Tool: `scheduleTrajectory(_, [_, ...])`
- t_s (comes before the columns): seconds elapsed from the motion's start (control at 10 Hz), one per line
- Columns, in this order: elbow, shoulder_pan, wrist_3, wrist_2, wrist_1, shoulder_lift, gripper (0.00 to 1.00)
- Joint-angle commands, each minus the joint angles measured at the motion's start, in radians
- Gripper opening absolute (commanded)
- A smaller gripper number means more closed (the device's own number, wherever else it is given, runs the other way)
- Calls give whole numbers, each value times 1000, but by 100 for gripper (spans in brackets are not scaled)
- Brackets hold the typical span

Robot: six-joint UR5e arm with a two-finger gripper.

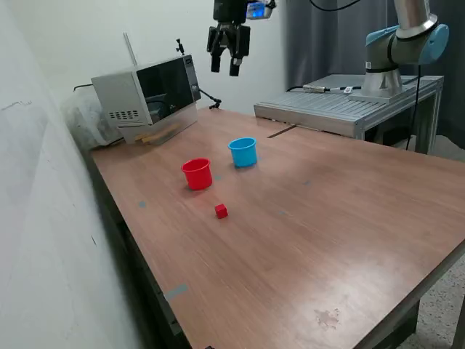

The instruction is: Place red objects in the red bin, and blue objects in the blue bin.

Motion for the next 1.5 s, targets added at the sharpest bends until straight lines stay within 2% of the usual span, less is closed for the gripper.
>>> scheduleTrajectory(0.0, [-81,66,166,-1,32,15,100])
scheduleTrajectory(0.2, [-187,71,310,-8,32,153,100])
scheduleTrajectory(0.4, [-268,71,328,-17,20,314,100])
scheduleTrajectory(0.7, [-284,66,323,-21,-94,469,100])
scheduleTrajectory(1.1, [-273,55,228,-19,-143,528,100])
scheduleTrajectory(1.4, [-275,54,194,-19,-165,568,100])
